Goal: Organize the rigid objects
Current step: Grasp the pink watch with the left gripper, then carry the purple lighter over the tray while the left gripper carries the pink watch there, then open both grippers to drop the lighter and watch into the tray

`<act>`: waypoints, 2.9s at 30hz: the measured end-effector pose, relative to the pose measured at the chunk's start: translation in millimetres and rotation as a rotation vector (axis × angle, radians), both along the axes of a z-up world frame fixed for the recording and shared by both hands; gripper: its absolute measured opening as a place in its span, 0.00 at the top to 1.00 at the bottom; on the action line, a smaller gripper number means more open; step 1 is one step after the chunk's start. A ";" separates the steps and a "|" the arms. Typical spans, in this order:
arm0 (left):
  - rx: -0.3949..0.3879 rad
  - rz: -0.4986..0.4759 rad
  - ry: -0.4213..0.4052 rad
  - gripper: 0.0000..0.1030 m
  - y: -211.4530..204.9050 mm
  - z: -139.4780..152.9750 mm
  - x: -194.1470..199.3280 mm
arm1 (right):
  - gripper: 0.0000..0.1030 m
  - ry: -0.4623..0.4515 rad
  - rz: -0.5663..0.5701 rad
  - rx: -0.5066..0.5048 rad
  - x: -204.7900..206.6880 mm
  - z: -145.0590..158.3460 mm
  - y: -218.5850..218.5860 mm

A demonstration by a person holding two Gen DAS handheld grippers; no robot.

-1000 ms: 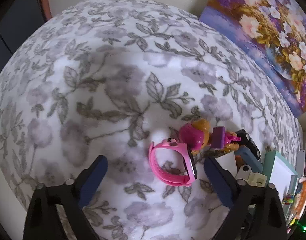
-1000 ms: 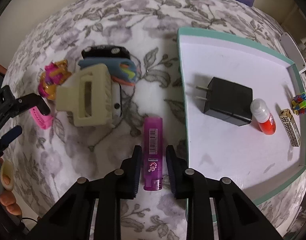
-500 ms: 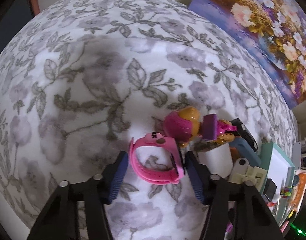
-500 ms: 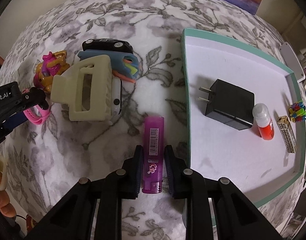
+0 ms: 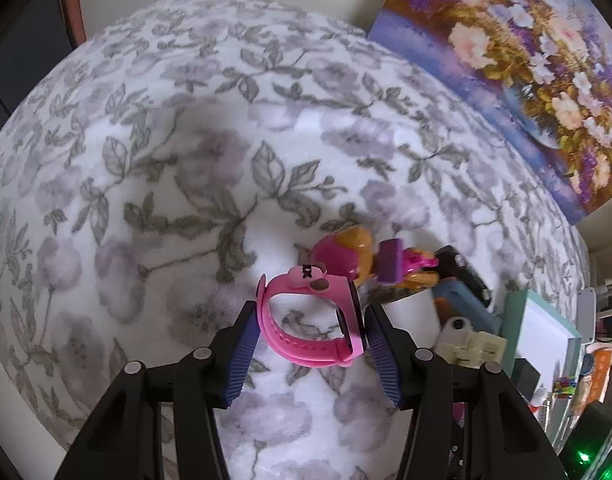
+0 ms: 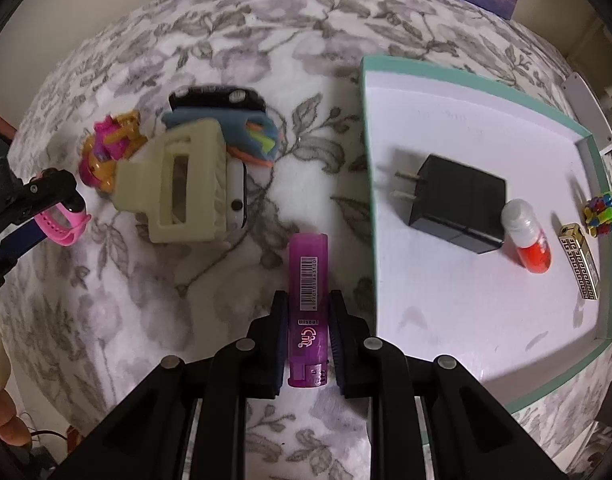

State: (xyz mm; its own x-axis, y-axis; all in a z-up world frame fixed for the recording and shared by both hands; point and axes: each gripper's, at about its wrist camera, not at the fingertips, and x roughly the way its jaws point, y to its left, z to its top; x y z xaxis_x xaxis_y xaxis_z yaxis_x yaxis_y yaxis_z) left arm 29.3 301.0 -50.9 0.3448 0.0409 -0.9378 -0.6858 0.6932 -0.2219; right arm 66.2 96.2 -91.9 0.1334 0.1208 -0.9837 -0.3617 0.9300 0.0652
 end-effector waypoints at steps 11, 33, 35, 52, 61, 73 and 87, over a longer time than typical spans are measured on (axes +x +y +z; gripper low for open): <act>0.081 -0.017 -0.093 0.45 -18.1 51.4 -0.5 | 0.80 -0.093 -0.080 0.137 17.3 58.4 -40.9; 0.170 -0.322 -0.138 0.45 -154.5 88.0 37.5 | 0.80 -0.178 -0.354 0.101 52.6 88.3 -184.2; 0.171 -0.359 -0.128 0.45 -170.3 85.5 41.9 | 0.80 -0.175 -0.370 0.086 53.4 87.1 -194.9; 0.156 -0.535 0.003 0.45 -246.8 41.2 61.5 | 0.80 -0.083 -0.379 0.047 53.6 57.2 -213.3; 0.172 -0.570 0.063 0.44 -259.3 22.6 63.9 | 0.80 -0.048 -0.378 0.029 54.0 46.5 -211.2; 0.186 -0.584 0.092 0.23 -261.1 18.2 66.8 | 0.48 -0.065 -0.428 0.009 56.6 50.3 -218.8; 0.215 -0.448 0.018 0.00 -220.8 40.3 63.7 | 0.20 -0.083 -0.462 -0.029 57.2 46.3 -224.4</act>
State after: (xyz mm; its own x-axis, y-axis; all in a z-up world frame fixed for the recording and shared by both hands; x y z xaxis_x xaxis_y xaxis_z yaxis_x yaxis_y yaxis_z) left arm 93.0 80.2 -10.6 0.3564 0.0852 -0.9304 -0.3125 0.9493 -0.0328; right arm 123.3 -128.2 -45.7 0.2448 0.0030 -0.9696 0.0879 0.9958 0.0252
